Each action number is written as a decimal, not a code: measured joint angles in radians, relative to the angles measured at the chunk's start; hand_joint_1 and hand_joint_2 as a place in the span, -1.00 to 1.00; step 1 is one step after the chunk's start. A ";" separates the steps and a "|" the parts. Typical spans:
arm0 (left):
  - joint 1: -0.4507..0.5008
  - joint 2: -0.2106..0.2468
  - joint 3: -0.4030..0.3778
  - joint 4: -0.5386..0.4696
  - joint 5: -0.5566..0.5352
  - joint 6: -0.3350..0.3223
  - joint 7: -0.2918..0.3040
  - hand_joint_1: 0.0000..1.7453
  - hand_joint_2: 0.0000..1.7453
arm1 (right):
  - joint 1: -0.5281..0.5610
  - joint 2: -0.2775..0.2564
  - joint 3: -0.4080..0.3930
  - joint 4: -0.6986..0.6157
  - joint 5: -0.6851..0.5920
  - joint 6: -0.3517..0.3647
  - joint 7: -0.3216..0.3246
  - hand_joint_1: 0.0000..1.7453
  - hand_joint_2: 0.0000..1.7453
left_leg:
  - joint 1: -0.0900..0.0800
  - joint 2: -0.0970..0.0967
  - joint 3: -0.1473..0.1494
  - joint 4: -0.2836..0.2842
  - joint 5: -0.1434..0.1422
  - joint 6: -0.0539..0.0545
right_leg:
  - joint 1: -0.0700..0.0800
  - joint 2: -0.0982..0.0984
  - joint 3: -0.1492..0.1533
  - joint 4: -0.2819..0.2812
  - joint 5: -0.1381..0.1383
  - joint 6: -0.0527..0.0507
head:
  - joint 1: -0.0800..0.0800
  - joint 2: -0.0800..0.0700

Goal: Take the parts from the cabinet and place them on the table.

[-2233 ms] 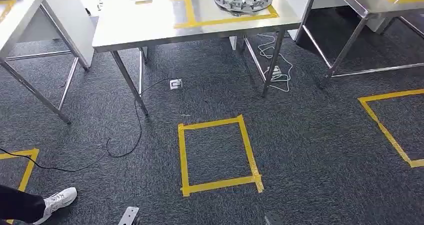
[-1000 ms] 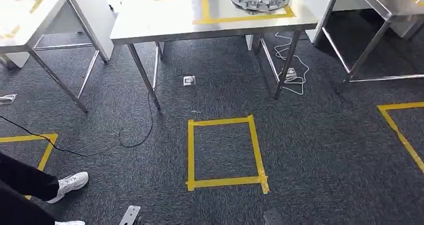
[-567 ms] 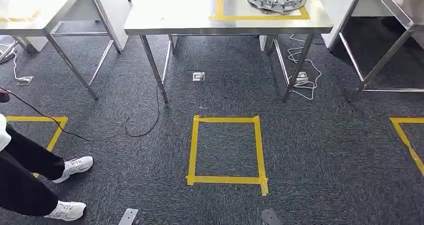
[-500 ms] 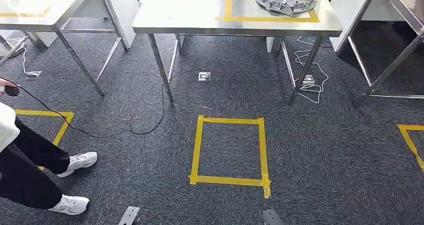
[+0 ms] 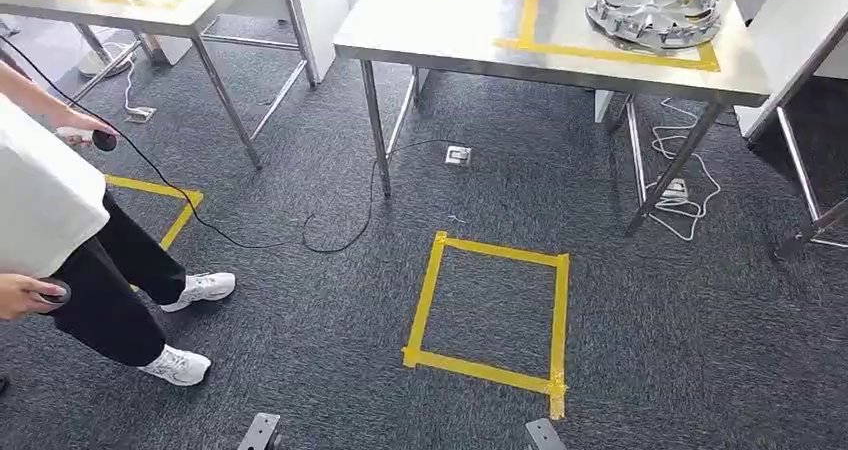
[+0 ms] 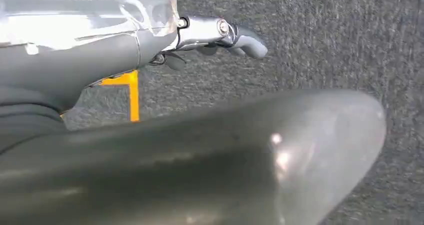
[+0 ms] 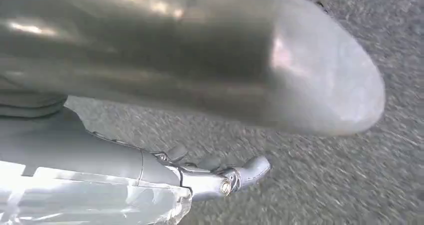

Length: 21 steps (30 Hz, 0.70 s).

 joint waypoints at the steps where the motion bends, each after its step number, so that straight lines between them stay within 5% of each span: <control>1: 0.002 -0.001 0.000 0.000 0.000 0.000 0.000 -1.00 -1.00 | 0.002 -0.001 0.000 0.000 -0.004 0.000 -0.002 -1.00 -1.00 | 0.003 0.001 0.000 -0.001 0.001 -0.002 | 0.005 0.000 -0.002 0.000 0.000 -0.014 | -0.001 0.000; 3: 0.004 -0.001 0.000 0.000 0.001 0.000 0.000 -1.00 -1.00 | 0.004 -0.002 0.000 -0.001 -0.009 0.000 -0.006 -1.00 -1.00 | 0.010 0.004 -0.001 0.001 0.001 -0.006 | 0.004 0.002 0.003 0.001 0.004 -0.029 | -0.001 0.000; 5: 0.003 0.000 0.000 0.000 0.001 0.000 0.000 -1.00 -1.00 | 0.004 -0.001 0.000 -0.002 -0.011 0.000 -0.008 -1.00 -1.00 | 0.012 0.032 -0.014 0.042 -0.032 -0.014 | 0.002 0.006 0.004 -0.001 0.007 -0.035 | -0.004 0.000; 8: -0.001 -0.001 0.000 0.000 0.001 0.000 0.000 -1.00 -1.00 | 0.008 -0.002 0.000 -0.003 -0.011 0.000 -0.009 -1.00 -1.00 | 0.013 0.049 -0.115 0.260 -0.143 -0.020 | 0.005 0.009 0.002 0.000 0.007 -0.038 | -0.004 0.000; 9: -0.001 -0.002 0.000 0.000 0.001 0.000 0.000 -1.00 -1.00 | 0.010 -0.002 -0.001 -0.003 -0.011 0.001 -0.009 -1.00 -1.00 | 0.013 0.051 -0.149 0.325 -0.155 -0.019 | 0.007 0.013 0.002 0.000 0.006 -0.038 | -0.004 0.000; 10: 0.000 -0.002 0.000 0.000 0.001 0.000 0.000 -1.00 -1.00 | 0.011 -0.002 -0.001 -0.003 -0.011 0.001 -0.009 -1.00 -1.00 | 0.013 0.051 -0.151 0.326 -0.146 -0.017 | 0.008 0.017 0.002 0.000 0.006 -0.038 | -0.004 0.000; 13: -0.002 -0.001 0.000 0.000 0.000 -0.001 0.000 -1.00 -1.00 | 0.009 -0.001 -0.001 -0.005 -0.014 0.003 -0.009 -1.00 -1.00 | 0.007 0.033 -0.045 0.096 -0.013 0.015 | 0.017 0.048 0.006 -0.001 0.006 -0.038 | -0.004 0.000; 14: -0.004 0.005 0.000 0.000 0.000 -0.001 0.000 -1.00 -1.00 | 0.008 0.004 -0.001 -0.005 -0.014 0.004 -0.010 -1.00 -1.00 | 0.003 -0.020 -0.013 0.027 0.000 0.034 | 0.007 0.057 0.005 -0.002 0.006 -0.038 | -0.002 0.000; 15: -0.002 0.003 -0.001 0.000 -0.001 -0.001 0.000 -1.00 -1.00 | 0.005 0.003 -0.002 -0.005 -0.015 0.004 -0.010 -1.00 -1.00 | 0.004 -0.022 -0.009 0.023 -0.006 0.037 | 0.016 0.064 -0.001 -0.002 0.008 -0.035 | 0.001 0.000; 16: -0.003 0.005 0.000 0.000 -0.002 -0.001 0.000 -1.00 -1.00 | 0.005 0.006 -0.003 -0.005 -0.017 0.006 -0.010 -1.00 -1.00 | -0.004 -0.016 -0.008 0.019 -0.006 0.039 | 0.003 0.073 -0.004 -0.002 0.009 -0.031 | -0.003 0.000; 18: -0.004 0.008 0.000 0.001 -0.002 0.000 0.002 -1.00 -1.00 | 0.010 0.010 -0.002 -0.005 -0.018 0.006 -0.010 -1.00 -1.00 | -0.010 0.001 -0.003 0.010 -0.006 0.044 | -0.001 0.090 -0.004 -0.014 0.015 -0.016 | -0.005 0.000; 19: -0.007 0.007 0.000 0.000 -0.002 -0.001 0.002 -1.00 -1.00 | 0.012 0.010 -0.003 -0.005 -0.018 0.006 -0.010 -1.00 -1.00 | -0.003 0.015 0.017 -0.030 0.008 0.044 | 0.012 0.090 -0.003 -0.016 0.014 -0.013 | -0.004 0.000; 20: -0.009 0.005 0.000 0.000 -0.002 -0.001 0.003 -1.00 -1.00 | 0.014 0.008 -0.003 -0.005 -0.019 0.006 -0.010 -1.00 -1.00 | -0.001 0.026 0.030 -0.047 0.014 0.037 | 0.010 0.048 -0.015 0.005 0.005 -0.017 | -0.002 0.000; 21: -0.009 0.003 0.000 0.000 -0.003 -0.001 0.003 -1.00 -1.00 | 0.011 0.006 -0.003 -0.005 -0.020 0.006 -0.011 -1.00 -1.00 | -0.001 0.033 0.033 -0.055 0.017 0.043 | 0.013 0.023 -0.043 0.061 -0.025 -0.027 | 0.000 0.000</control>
